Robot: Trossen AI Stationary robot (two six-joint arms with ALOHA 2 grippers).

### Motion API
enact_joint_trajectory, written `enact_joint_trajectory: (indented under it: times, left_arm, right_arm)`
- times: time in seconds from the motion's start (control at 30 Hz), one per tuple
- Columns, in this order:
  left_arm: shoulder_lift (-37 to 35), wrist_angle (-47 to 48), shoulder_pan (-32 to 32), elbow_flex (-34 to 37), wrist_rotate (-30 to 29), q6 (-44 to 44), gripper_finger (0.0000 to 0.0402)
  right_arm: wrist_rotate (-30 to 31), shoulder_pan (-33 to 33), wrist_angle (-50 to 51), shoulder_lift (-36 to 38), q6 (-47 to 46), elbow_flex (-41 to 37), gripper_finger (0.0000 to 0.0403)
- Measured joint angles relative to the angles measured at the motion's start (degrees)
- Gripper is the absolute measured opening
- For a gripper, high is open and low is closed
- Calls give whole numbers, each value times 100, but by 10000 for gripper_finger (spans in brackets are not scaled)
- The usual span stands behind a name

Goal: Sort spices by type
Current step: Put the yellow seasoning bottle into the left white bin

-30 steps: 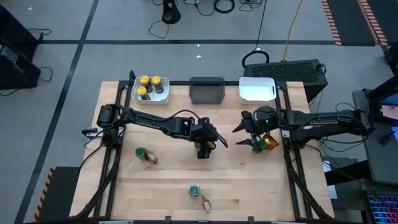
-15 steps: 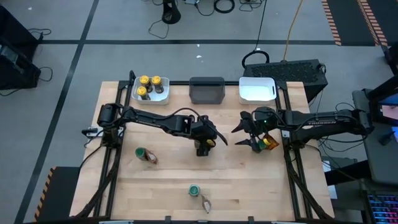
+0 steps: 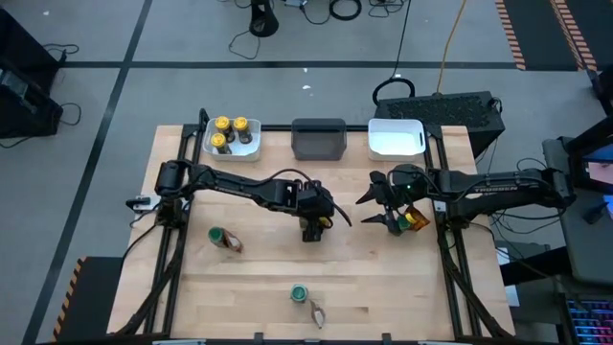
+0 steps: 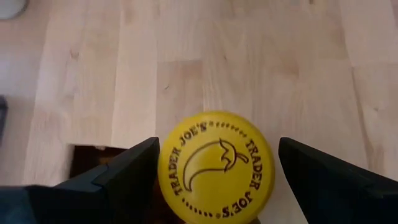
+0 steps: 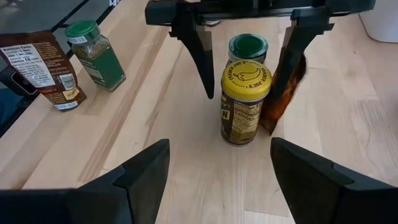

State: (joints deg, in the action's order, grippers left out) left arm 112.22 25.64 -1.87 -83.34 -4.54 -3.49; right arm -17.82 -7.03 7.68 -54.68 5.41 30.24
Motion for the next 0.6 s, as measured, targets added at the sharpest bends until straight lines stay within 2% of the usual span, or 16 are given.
enact_joint_trajectory:
  times: [0.6]
  left_arm:
    - [22, 11, -1, 1, 0, 7, 333]
  right_arm:
    - [0, 0, 1, 0, 0, 0, 263]
